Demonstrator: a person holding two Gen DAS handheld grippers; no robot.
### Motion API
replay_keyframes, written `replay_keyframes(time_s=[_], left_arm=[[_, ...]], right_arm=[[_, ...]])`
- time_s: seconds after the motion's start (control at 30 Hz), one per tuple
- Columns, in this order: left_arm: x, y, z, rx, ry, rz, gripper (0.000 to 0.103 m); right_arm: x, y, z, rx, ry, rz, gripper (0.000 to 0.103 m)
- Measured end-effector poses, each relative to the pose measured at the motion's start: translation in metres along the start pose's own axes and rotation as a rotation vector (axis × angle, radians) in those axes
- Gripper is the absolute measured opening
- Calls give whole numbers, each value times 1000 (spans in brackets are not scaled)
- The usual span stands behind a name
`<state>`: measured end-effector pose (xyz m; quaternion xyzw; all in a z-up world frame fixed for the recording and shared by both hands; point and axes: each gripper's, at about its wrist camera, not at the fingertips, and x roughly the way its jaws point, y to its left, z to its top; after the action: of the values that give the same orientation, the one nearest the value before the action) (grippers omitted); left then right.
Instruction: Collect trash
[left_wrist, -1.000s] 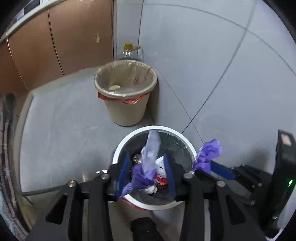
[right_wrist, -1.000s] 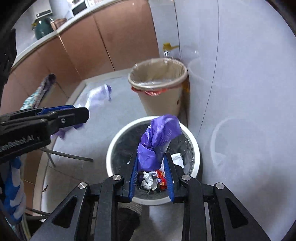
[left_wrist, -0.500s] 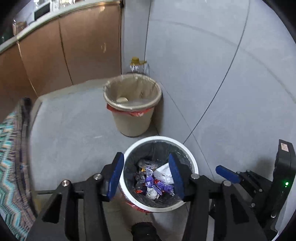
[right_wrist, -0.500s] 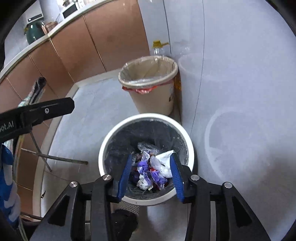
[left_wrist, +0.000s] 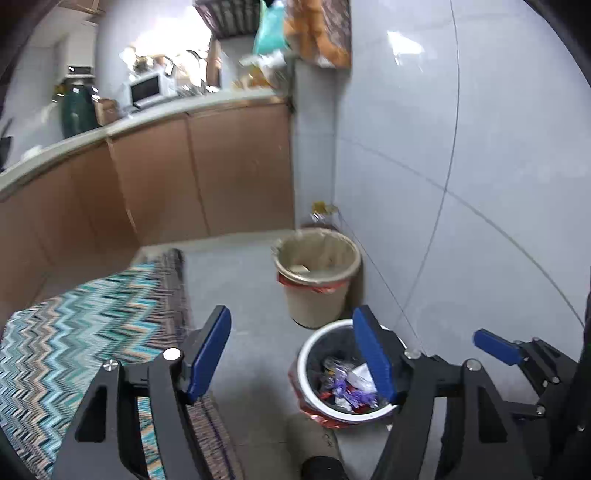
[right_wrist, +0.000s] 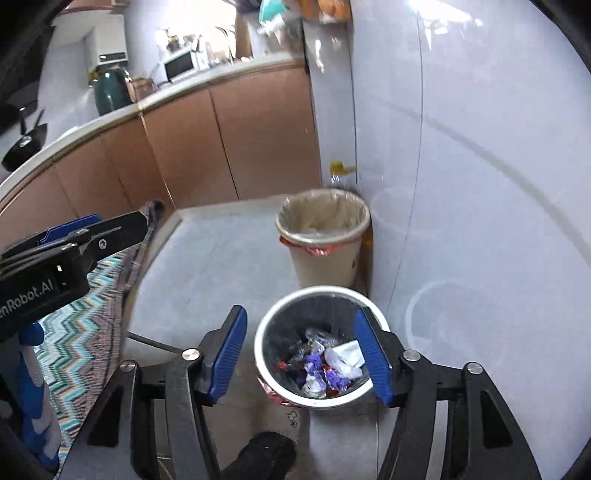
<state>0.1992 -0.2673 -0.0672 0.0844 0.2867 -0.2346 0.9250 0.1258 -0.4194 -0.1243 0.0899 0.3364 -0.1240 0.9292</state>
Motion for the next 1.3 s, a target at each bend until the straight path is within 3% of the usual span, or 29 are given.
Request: replay_keyframes(time_s=[0.3,0.47,0.8,1.3], left_arm=[[-94,51,-14,-38,-137,124,71],[-146,72,-25,-57,-219,195,80],[-225,107,-50,-114,-294,317,85],[-299,120,-85,-115,-391,424,85]], right_arm=[[-77,59,-6,-89,-107,19,79],[-110,84,-10,-128,-159,40,86],[-182,132,-17,-189,-279,64,103],[-243,161,-39,-235,-392,98,103]])
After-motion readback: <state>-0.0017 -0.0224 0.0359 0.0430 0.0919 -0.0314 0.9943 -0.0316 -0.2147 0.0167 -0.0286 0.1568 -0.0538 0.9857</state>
